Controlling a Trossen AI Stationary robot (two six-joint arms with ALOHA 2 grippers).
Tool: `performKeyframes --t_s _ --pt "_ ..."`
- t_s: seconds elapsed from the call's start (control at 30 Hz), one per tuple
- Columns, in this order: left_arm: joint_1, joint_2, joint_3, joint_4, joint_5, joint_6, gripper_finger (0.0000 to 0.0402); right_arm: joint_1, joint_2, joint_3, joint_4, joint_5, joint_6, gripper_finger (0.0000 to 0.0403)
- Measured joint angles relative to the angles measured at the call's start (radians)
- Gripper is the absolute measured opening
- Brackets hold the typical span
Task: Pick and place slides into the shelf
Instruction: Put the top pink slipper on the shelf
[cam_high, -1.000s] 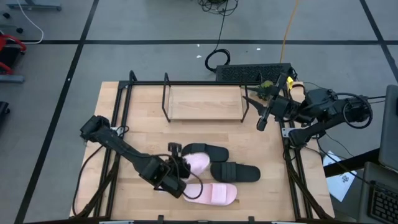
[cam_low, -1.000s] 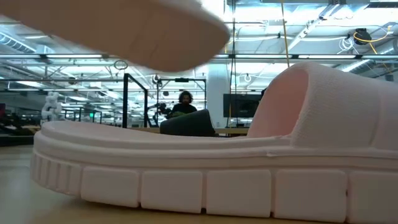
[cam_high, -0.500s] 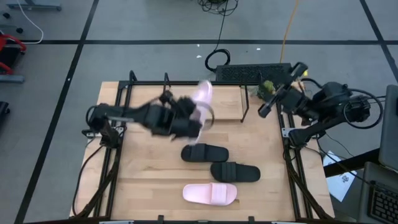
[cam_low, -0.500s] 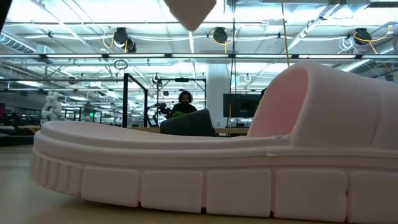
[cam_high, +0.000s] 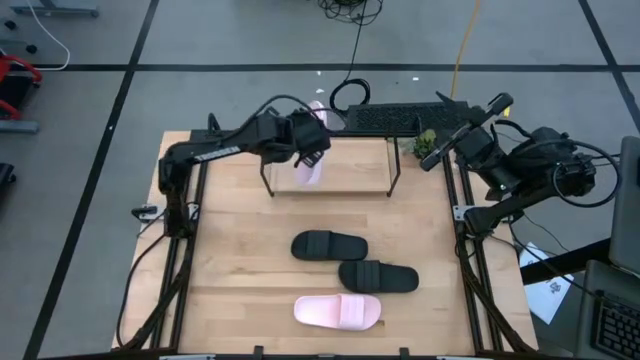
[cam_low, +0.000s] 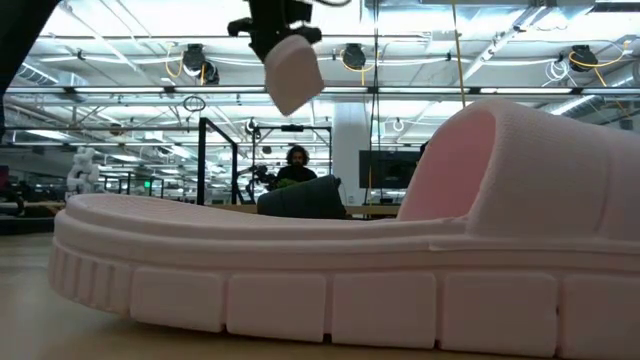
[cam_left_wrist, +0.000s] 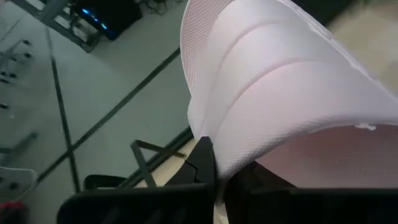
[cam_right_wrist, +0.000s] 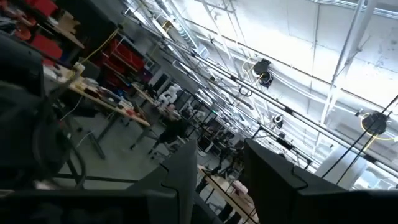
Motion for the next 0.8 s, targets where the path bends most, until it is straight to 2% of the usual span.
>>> performKeyframes --t_s 0.23,0.4,0.8 --pt "0.022 0.101 0.000 -0.215 -0.020 0.035 0.0000 0.000 0.000 0.000 -0.002 -0.002 0.000 0.0118" --pt "0.040 0.162 0.000 -0.168 -0.043 0.052 0.0000 0.000 0.000 0.000 -0.003 0.000 0.000 0.0118" --pt "0.092 0.261 0.000 -0.207 -0.060 0.076 0.0000 0.000 0.000 0.000 -0.010 0.004 -0.003 0.0118"
